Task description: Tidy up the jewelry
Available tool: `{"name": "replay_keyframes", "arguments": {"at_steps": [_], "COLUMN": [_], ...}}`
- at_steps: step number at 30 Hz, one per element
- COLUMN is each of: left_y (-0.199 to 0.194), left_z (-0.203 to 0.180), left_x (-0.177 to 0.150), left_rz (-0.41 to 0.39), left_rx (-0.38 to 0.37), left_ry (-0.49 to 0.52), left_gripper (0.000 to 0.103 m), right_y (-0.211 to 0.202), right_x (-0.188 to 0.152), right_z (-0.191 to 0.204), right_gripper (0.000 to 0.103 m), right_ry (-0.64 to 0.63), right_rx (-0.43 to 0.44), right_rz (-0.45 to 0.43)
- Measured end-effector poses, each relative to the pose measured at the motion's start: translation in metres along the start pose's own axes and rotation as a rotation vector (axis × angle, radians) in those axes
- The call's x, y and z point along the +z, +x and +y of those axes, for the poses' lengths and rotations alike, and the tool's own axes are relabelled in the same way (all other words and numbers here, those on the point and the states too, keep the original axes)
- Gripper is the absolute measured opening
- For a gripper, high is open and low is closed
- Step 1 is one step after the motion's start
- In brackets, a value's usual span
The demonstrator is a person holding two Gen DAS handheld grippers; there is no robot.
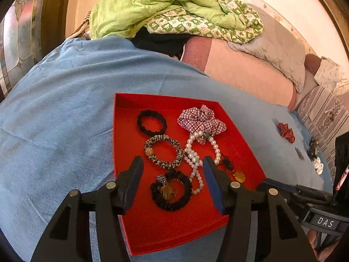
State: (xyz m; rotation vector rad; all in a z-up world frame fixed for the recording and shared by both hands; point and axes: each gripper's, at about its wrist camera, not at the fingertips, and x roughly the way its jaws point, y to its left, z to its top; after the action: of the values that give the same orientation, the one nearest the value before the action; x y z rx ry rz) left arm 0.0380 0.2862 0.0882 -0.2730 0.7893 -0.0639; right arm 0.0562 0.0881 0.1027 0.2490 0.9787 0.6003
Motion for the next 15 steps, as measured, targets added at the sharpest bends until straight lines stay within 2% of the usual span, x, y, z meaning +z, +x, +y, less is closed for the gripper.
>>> {"name": "replay_keyframes", "arguments": {"at_steps": [5, 11, 15], "left_y": [-0.010, -0.029, -0.037], "left_z": [0.000, -0.014, -0.027], "left_x": [0.000, -0.010, -0.022], "left_rz": [-0.045, -0.129, -0.138], "left_rx": [0.017, 0.094, 0.126], "left_ry": [-0.018, 0.016, 0.032], "left_gripper": [0.058, 0.075, 0.078], "right_y": [-0.012, -0.031, -0.047], "right_x": [-0.002, -0.012, -0.020], "right_z": [-0.002, -0.003, -0.003], "right_gripper": [0.030, 0.031, 0.036], "right_ry": [0.001, -0.018, -0.041], "right_rx": [0.005, -0.005, -0.026], "right_rz": [-0.011, -0.026, -0.044]}}
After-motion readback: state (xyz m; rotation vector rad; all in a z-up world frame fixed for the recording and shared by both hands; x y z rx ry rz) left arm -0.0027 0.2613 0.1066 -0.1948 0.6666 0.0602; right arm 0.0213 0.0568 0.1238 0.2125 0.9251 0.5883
